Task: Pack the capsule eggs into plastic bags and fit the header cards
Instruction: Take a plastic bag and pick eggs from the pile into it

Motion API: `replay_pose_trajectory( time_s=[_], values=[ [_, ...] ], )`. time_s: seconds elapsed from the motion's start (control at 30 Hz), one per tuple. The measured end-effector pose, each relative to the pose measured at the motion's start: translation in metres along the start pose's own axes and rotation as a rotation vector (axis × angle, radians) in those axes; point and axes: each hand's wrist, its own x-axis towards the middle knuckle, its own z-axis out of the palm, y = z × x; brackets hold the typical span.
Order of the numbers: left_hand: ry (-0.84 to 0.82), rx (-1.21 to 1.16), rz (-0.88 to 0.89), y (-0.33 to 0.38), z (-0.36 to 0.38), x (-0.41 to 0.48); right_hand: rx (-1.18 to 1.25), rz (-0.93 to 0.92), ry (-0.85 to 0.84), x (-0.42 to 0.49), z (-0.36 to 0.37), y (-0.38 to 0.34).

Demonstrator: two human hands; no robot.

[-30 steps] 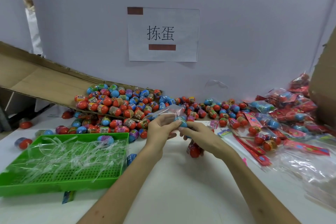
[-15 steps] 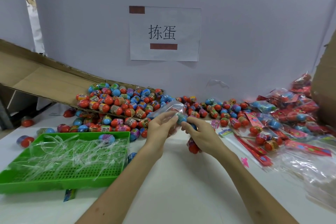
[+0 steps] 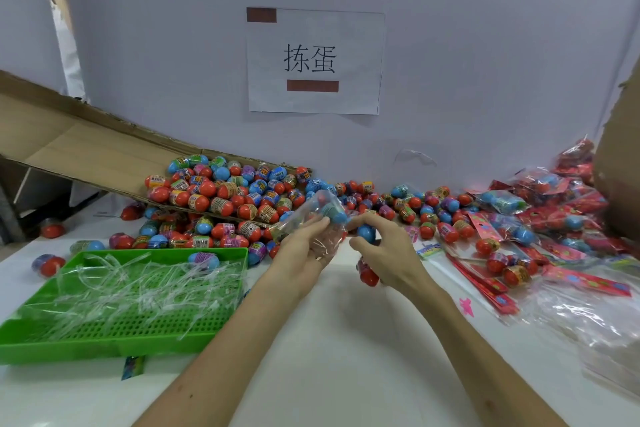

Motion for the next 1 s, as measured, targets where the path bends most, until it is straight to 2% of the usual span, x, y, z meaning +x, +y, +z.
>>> replay_pose_trajectory(
  time_s=[0.13, 0.23, 0.43, 0.6, 0.7, 0.87, 1.0],
  values=[
    [0.025, -0.067, -0.006, 0.003, 0.000, -0.002, 0.038, -0.002, 0.028, 0.002, -0.003, -0.004],
    [0.031, -0.099, -0.015, 0.004, 0.001, -0.004, 0.178, 0.012, 0.068, 0.001, -0.004, -0.008],
    [-0.024, -0.037, -0.002, 0.004, 0.001, -0.008, 0.285, -0.009, 0.039, -0.001, -0.004, -0.014],
    [-0.039, -0.029, -0.005, 0.003, 0.003, -0.009, 0.259, -0.112, 0.125, -0.004, -0.001, -0.019],
    [-0.014, -0.048, -0.002, 0.003, 0.004, -0.009, 0.261, -0.114, 0.173, -0.004, -0.002, -0.023],
    [-0.001, -0.045, -0.018, 0.001, 0.006, -0.010, 0.344, -0.130, 0.185, -0.006, -0.004, -0.025],
    [-0.024, -0.019, -0.024, 0.001, 0.006, -0.010, 0.322, -0.156, 0.206, -0.005, -0.003, -0.024]
  ],
)
